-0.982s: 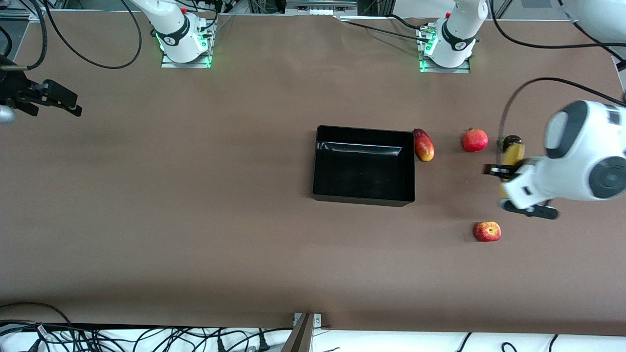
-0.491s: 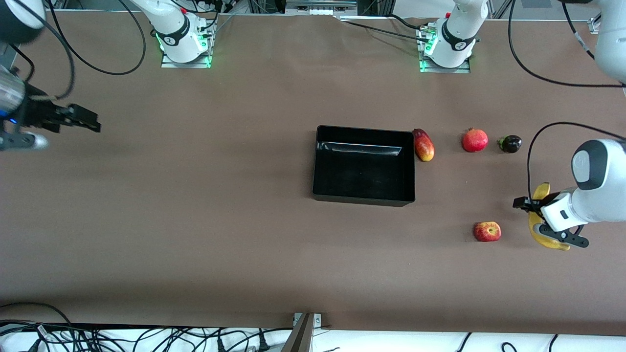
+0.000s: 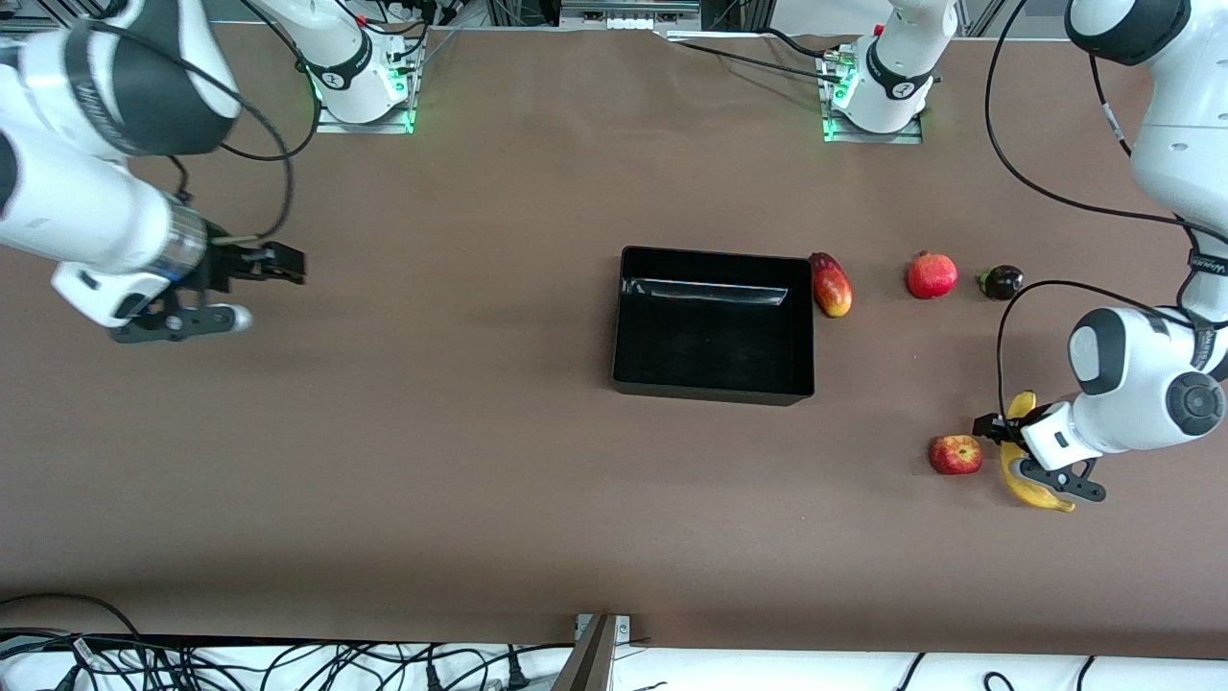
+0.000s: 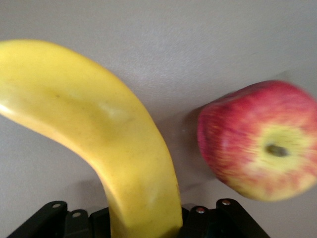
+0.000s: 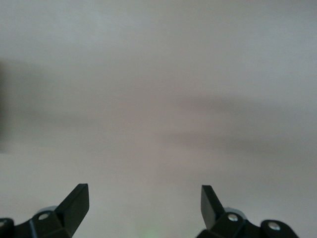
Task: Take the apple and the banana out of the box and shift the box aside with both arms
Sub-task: 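Release the banana with the left gripper while the right gripper reaches the tray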
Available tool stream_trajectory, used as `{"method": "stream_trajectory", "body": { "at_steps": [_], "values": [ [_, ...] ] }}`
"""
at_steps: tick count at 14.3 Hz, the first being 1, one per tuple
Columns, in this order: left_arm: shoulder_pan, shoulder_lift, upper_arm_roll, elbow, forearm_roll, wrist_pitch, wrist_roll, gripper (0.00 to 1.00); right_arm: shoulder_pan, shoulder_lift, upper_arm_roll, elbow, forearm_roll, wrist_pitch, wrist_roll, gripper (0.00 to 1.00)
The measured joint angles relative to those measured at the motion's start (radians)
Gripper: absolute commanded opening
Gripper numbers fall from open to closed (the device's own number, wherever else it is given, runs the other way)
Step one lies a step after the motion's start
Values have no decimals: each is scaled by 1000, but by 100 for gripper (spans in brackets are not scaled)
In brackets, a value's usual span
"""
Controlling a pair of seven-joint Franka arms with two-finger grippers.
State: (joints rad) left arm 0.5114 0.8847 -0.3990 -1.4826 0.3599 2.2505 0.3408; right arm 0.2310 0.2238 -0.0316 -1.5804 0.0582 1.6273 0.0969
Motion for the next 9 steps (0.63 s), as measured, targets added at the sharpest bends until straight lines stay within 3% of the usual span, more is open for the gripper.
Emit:
{"method": "stream_trajectory", "body": {
  "at_steps": [5,9],
  "values": [
    [3,18,28,1,36,21,5,5,140,84,3,0,101,178,238,100],
    [4,16,48,2,43,21,52,33,276,182,5,-1,119,358,428,100]
  ]
}}
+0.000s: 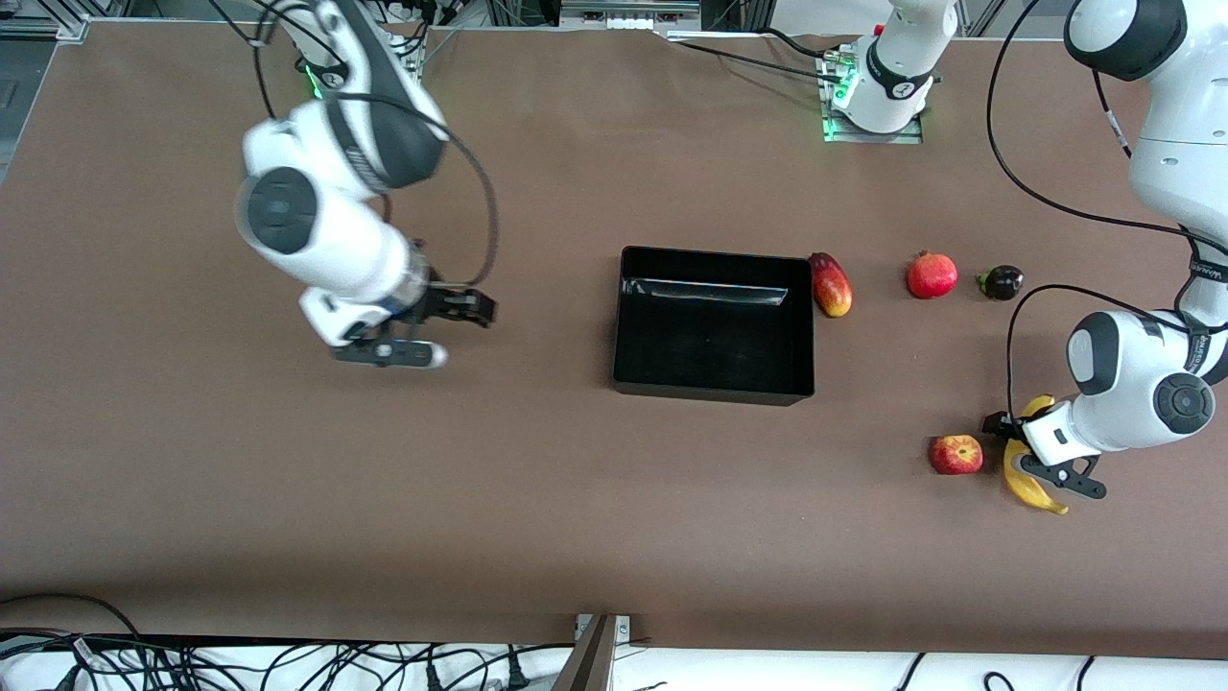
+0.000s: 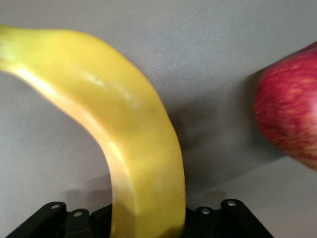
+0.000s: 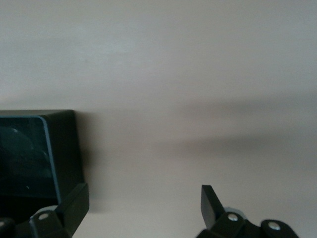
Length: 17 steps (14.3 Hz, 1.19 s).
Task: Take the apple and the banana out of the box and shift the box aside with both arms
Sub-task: 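Release the banana with the left gripper while the right gripper reaches the tray, then grip the tray rim with the right gripper while the left gripper withdraws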
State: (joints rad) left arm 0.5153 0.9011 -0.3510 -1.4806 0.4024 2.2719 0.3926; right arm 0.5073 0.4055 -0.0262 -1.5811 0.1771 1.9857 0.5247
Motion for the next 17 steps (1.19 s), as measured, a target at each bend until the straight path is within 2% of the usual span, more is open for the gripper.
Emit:
{"method": "stream_trajectory", "body": {
  "at_steps": [1,2,3,8,11,12,14,17],
  "values": [
    [1,0,3,0,2,0,4,56,37,29,0,0,0,47,42,100],
    [2,0,6,0,6,1,6,87,73,58,0,0,0,99,78,100],
    [2,0,9,0,9,1,7,100,105,85,0,0,0,149,104,100],
    [3,-17,12,1,11,-4,9,100,237,186,-1,3,-4,319,171,100],
    [-2,-73,6,10,11,-110,9,100,301,229,-2,5,-41,355,234,100],
    [-9,-107,2,15,11,-161,9,100,311,240,-3,5,-53,357,245,91],
    [-32,-192,-4,25,-37,-274,7,100,324,257,-4,5,-65,357,249,57],
    [-77,-318,-2,26,-161,-416,4,100,332,283,-6,4,-79,357,249,14]
  ]
}}
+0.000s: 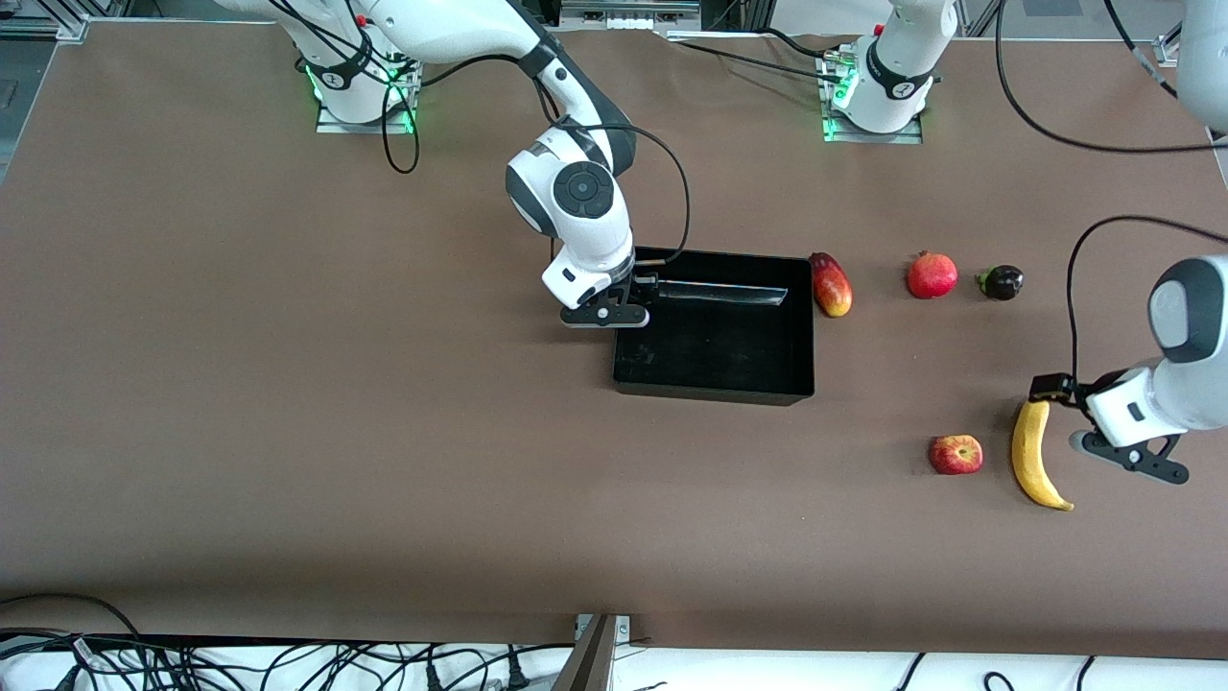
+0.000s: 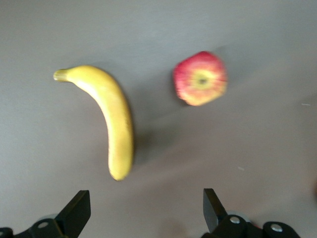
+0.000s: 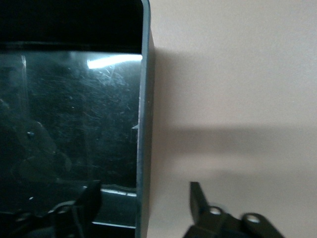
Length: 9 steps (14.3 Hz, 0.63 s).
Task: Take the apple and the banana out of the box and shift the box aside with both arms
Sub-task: 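Grip the tray rim with the right gripper while the left gripper withdraws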
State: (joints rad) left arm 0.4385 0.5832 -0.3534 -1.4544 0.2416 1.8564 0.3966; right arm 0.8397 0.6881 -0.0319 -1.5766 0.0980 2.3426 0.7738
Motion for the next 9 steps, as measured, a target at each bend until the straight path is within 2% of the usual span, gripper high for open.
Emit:
{"method": "stream_trajectory", "body": {
  "at_steps": [1,5,9],
  "values": [
    [-25,-39,6,0,-33,-44,-12,100,0,7,-1,0,-2,0,0,0],
    [-180,-201,119,0,-151,-177,-61,100,1,12,-4,3,-7,1,0,0],
    [-390,-358,287,-2,-193,-296,-130,100,0,10,-16,6,-7,-9,-4,0]
  ]
}}
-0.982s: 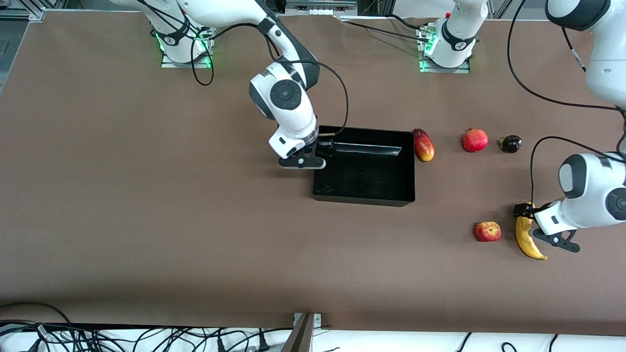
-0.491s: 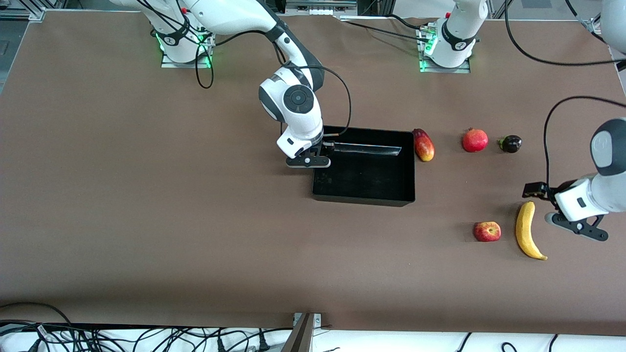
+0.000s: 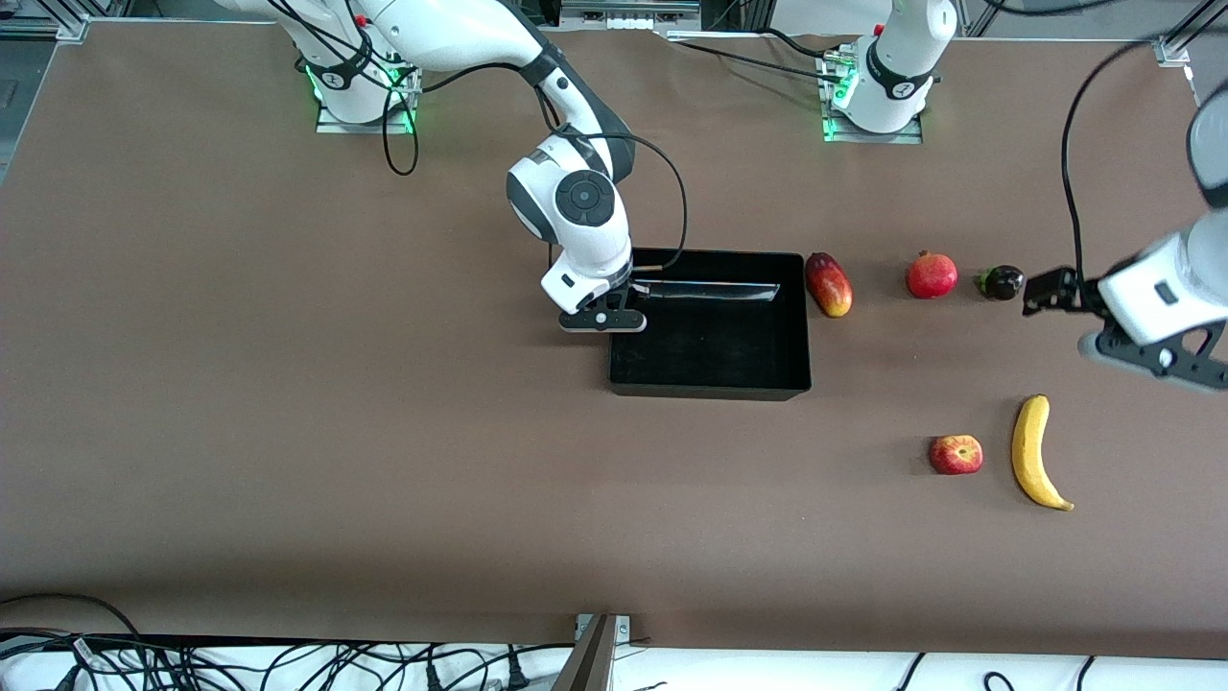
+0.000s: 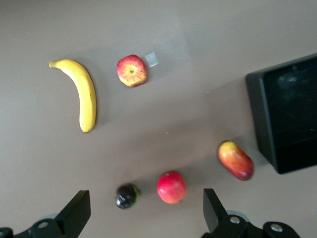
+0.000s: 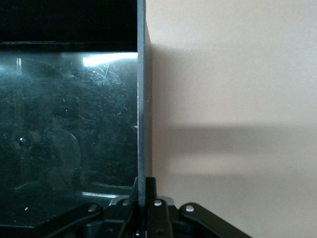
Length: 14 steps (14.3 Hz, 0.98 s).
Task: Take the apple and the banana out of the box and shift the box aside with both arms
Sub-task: 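Grip the tray rim with the right gripper while the left gripper withdraws, then slide the black tray across the table with the right gripper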
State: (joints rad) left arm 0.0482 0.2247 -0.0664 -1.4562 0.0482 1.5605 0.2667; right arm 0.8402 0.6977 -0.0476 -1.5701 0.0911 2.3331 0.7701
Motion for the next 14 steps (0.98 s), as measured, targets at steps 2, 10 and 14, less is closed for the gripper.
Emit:
{"method": "stream_trajectory", "body": {
  "at_steps": [2,10,14],
  "values": [
    [-65,-61,49,0,-39,-51,-23,100,-4,-22,-34,12,0,-70,-28,0],
    [-125,-234,67,-2,-46,-209,-27,100,-342,-305,-182,-39,17,-461,-596,0],
    [-201,-235,74,-6,-13,-243,-127,100,-423,-349,-334,-155,30,-458,-864,0]
  ]
}}
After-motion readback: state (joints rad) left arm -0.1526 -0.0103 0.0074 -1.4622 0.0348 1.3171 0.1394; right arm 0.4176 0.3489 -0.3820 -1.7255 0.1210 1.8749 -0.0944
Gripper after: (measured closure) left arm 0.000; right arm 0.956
